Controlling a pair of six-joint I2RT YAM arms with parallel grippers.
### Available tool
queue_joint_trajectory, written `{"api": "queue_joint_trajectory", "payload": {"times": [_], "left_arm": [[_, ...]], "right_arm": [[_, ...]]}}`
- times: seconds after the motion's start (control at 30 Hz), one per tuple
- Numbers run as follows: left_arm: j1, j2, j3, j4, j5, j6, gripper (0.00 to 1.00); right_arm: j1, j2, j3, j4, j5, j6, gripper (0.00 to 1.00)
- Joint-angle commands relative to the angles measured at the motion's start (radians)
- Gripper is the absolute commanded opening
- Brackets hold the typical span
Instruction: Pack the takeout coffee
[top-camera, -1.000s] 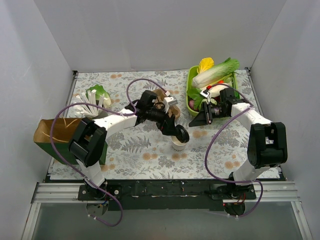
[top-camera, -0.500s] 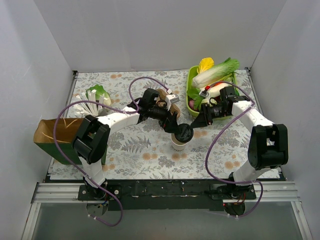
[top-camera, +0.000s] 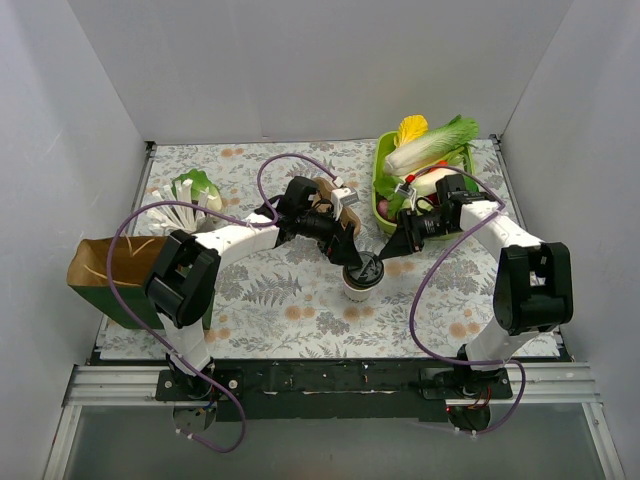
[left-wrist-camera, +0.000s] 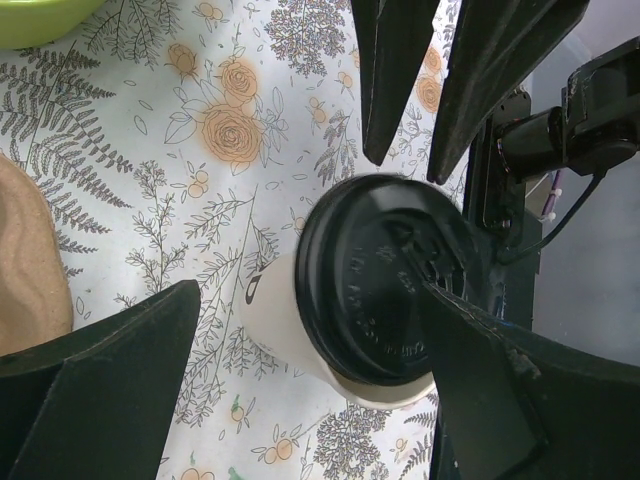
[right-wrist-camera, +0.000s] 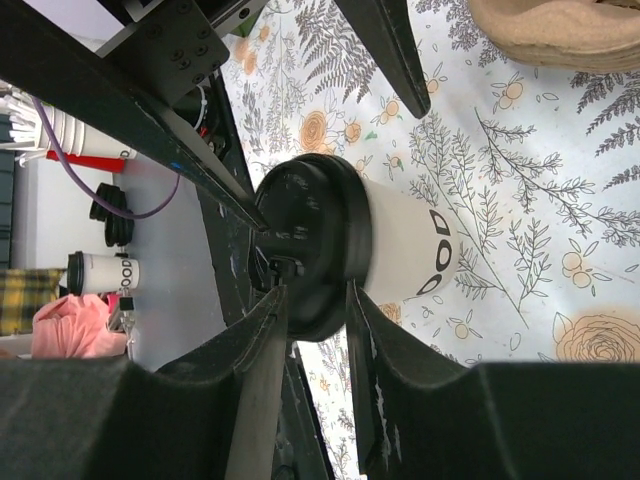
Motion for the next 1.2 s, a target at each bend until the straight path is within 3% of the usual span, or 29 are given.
{"api": "queue_joint_trajectory", "payload": {"times": [0.0,0.7,0.93,1.17], "left_arm": [[-0.005,-0.024,0.012,0.023,0.021,-0.004,0.91],[-0.004,-0.045,-0.012,0.003,-0.007,0.026,0.91],[-0.005,-0.060,-0.021,-0.009,-0.008,0.038,0.91],[-0.005,-0.074,-0.034,-0.015,-0.013,0.043,0.91]], "right_arm": [[0.014,0.010,0.018,0.017,-0.007,0.004,0.37],[0.054,-0.008,0.040,0.015,0.018,-0.019,0.36],[0.056,-0.033,0.051,0.026,0.107,-0.028,0.51],[0.056,-0.021,0.025,0.026,0.071,-0.015,0.52]]}}
